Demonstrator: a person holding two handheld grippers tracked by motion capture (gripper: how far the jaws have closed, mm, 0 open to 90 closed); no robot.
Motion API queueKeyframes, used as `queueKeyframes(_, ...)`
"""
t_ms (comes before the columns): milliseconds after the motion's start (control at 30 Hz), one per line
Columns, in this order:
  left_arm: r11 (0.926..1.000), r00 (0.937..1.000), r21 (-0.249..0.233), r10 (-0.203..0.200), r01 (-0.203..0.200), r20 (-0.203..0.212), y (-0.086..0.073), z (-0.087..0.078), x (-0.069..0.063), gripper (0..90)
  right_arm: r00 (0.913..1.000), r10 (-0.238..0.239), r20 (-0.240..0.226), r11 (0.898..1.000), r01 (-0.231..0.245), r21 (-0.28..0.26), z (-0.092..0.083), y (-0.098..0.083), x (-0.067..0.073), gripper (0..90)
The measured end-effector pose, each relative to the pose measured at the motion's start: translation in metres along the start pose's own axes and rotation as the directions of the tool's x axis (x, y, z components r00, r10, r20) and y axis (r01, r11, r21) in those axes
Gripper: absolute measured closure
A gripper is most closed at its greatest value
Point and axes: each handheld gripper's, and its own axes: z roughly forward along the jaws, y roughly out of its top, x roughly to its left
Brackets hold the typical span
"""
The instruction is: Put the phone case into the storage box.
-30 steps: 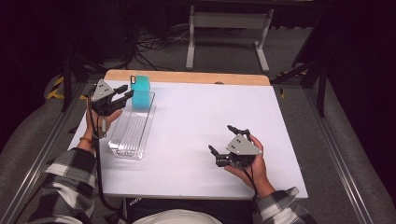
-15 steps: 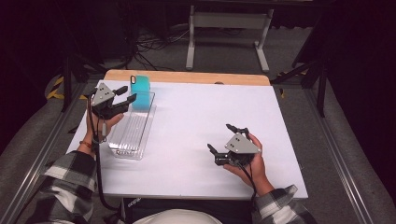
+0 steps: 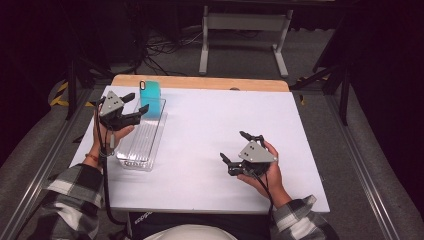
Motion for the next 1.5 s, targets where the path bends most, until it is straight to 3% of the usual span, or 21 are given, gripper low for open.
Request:
queueKeyframes(467, 0.9999, 0.9997, 0.002, -0.012, 0.012, 0.021, 0.001, 0.003, -0.005, 11.6, 1.0, -0.005, 0.003, 1.0, 0.005, -0.001, 0.0, 0.0, -0.001, 10.2)
queueKeyframes(667, 1.0, 0.9997, 0.004, -0.009, 0.009, 0.025, 0.001, 0.006, -0.008, 6.8, 1.0, -0.004, 0.005, 1.0, 0.004, -0.003, 0.0, 0.0, -0.001, 10.1)
queueKeyframes(967, 0.9996, 0.9977, -0.014, -0.024, 0.025, 0.064, 0.002, 0.006, -0.01, 3.6, 1.0, 0.0, 0.008, 1.0, 0.0, -0.005, 0.0, 0.0, -0.003, 9.7)
queueKeyframes(1500, 0.999, 0.9975, -0.045, -0.002, 0.005, 0.071, 0.008, -0.006, -0.017, 2.7, 0.9999, 0.007, 0.009, 1.0, -0.006, -0.01, -0.001, 0.0, -0.003, 9.3)
